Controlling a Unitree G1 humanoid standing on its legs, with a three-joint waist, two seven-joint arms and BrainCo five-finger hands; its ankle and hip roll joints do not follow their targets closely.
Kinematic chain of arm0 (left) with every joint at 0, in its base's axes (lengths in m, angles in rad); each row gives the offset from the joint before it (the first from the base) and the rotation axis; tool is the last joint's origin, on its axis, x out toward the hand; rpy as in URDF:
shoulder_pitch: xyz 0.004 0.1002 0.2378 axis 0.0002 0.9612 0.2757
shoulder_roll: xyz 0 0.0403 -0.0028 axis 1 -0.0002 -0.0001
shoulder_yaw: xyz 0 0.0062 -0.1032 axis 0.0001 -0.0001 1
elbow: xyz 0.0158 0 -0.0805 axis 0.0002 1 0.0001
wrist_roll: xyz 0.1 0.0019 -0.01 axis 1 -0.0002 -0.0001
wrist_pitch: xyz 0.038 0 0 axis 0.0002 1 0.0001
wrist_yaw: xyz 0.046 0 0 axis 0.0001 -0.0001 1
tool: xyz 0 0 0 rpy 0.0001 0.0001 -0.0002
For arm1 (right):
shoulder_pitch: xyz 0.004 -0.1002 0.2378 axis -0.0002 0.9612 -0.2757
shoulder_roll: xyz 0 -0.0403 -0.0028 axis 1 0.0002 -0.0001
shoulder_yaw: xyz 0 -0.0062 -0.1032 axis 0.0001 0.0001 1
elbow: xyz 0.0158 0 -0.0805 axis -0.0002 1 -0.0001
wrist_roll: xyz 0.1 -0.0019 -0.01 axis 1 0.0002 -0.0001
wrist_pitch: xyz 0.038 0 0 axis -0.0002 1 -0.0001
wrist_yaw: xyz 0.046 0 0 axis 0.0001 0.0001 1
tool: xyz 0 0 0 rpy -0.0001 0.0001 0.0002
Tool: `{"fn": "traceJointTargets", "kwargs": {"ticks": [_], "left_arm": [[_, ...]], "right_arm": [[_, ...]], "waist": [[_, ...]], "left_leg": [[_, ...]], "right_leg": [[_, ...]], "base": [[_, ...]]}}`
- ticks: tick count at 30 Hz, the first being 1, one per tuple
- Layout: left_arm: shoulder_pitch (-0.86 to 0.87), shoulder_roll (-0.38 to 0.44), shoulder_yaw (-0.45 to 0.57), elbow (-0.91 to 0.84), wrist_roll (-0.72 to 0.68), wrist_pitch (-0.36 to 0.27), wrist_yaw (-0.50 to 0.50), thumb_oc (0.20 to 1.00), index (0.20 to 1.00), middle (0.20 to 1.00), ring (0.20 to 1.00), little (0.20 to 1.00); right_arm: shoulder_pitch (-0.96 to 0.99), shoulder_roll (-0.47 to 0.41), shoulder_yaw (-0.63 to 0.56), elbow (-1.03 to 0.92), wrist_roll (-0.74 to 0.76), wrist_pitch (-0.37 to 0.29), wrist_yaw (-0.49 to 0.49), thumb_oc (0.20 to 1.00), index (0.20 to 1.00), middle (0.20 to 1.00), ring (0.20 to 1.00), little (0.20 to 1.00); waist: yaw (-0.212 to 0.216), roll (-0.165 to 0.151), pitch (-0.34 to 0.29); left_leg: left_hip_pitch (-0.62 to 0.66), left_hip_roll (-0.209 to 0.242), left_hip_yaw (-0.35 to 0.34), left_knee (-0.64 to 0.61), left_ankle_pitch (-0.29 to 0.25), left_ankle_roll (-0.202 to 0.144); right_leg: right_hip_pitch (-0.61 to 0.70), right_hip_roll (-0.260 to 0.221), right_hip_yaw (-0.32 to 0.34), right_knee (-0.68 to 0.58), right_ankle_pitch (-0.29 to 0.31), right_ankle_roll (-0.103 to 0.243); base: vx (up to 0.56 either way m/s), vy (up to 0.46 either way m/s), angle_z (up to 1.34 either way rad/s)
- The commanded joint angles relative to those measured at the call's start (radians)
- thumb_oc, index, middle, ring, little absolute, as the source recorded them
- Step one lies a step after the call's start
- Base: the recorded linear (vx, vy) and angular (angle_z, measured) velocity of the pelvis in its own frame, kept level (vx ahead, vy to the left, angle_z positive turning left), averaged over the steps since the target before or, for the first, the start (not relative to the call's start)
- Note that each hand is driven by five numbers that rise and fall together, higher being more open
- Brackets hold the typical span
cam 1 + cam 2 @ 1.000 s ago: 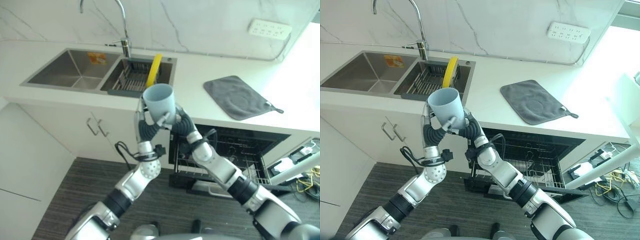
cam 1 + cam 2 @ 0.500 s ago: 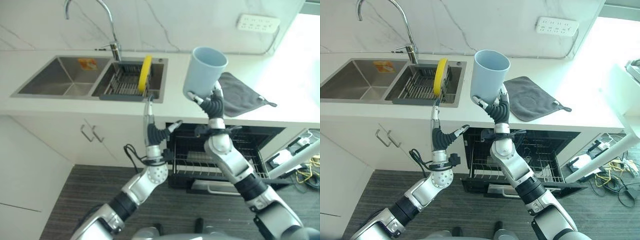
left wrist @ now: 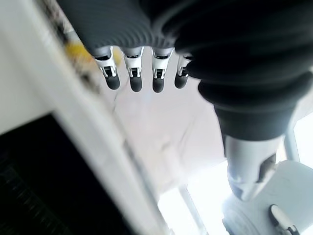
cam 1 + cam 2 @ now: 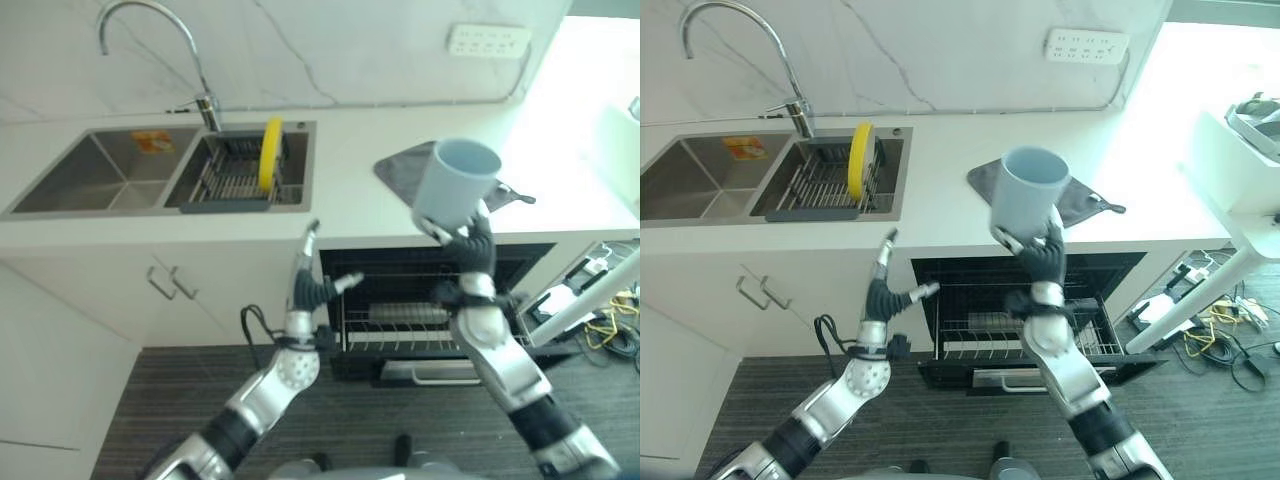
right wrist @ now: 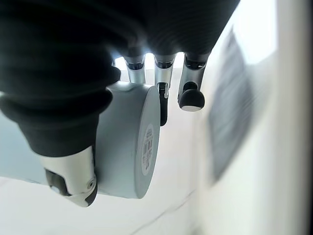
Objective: Place the dishes in the dishwasher.
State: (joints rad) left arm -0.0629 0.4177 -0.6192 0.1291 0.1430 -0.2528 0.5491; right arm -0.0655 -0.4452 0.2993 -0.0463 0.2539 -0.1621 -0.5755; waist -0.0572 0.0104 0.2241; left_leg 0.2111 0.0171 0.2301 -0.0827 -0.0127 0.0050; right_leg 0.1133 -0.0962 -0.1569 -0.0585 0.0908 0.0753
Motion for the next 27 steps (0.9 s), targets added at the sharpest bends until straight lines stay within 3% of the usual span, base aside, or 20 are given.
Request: {"fn": "traceJointTargets", "kwargs": {"ticks": [1,9,16,22,27], "left_arm": [[-0.06,0.021,0.008,0.004,-0.031,-0.069,-0.128,1.0,1.0,1.0,1.0,1.0],[-0.024,0.104,0.045,0.061,-0.088,-0.102,-0.362,1.0,1.0,1.0,1.0,1.0],[-0.075,0.15,0.017,0.101,-0.019,-0.052,-0.48,1.0,1.0,1.0,1.0,1.0],[-0.133,0.164,-0.058,0.097,-0.013,0.004,-0.689,1.0,1.0,1.0,1.0,1.0],[-0.182,0.166,-0.104,0.1,-0.016,0.043,-0.688,1.0,1.0,1.0,1.0,1.0]], "right_arm": [[-0.084,-0.007,-0.048,-0.046,0.007,-0.12,0.069,0.2,0.2,0.2,0.2,0.2],[-0.048,-0.043,-0.056,0.004,-0.012,-0.15,0.165,0.2,0.2,0.2,0.2,0.2],[-0.047,-0.057,-0.023,0.061,-0.004,-0.124,0.197,0.2,0.2,0.2,0.2,0.2],[-0.088,-0.045,0.022,0.186,0.036,-0.102,0.185,0.2,0.2,0.2,0.2,0.2],[-0.13,-0.031,0.047,0.252,0.006,-0.111,0.146,0.2,0.2,0.2,0.2,0.2]], "waist": [[-0.012,-0.012,-0.013],[-0.023,0.012,-0.001],[-0.031,0.028,0.028],[-0.035,0.05,0.052],[-0.041,0.066,0.087]], "left_leg": [[-0.014,0.055,-0.011,0.078,-0.122,-0.004],[-0.044,0.079,-0.004,0.145,-0.123,-0.009],[-0.087,0.099,-0.021,0.214,-0.13,-0.015],[-0.128,0.104,-0.031,0.246,-0.119,-0.028],[-0.166,0.092,-0.041,0.258,-0.114,-0.027]], "right_leg": [[0.009,-0.078,0.038,0.112,-0.164,0.085],[-0.024,-0.094,0.015,0.208,-0.204,0.076],[-0.079,-0.105,0.005,0.326,-0.25,0.062],[-0.118,-0.113,0.003,0.366,-0.264,0.052],[-0.158,-0.117,0.016,0.388,-0.269,0.049]], "base": [[0.0,0.021,-0.16],[0.02,0.008,-0.06],[0.02,-0.015,0.02],[0.02,-0.006,0.03],[-0.05,0.054,0.02]]}}
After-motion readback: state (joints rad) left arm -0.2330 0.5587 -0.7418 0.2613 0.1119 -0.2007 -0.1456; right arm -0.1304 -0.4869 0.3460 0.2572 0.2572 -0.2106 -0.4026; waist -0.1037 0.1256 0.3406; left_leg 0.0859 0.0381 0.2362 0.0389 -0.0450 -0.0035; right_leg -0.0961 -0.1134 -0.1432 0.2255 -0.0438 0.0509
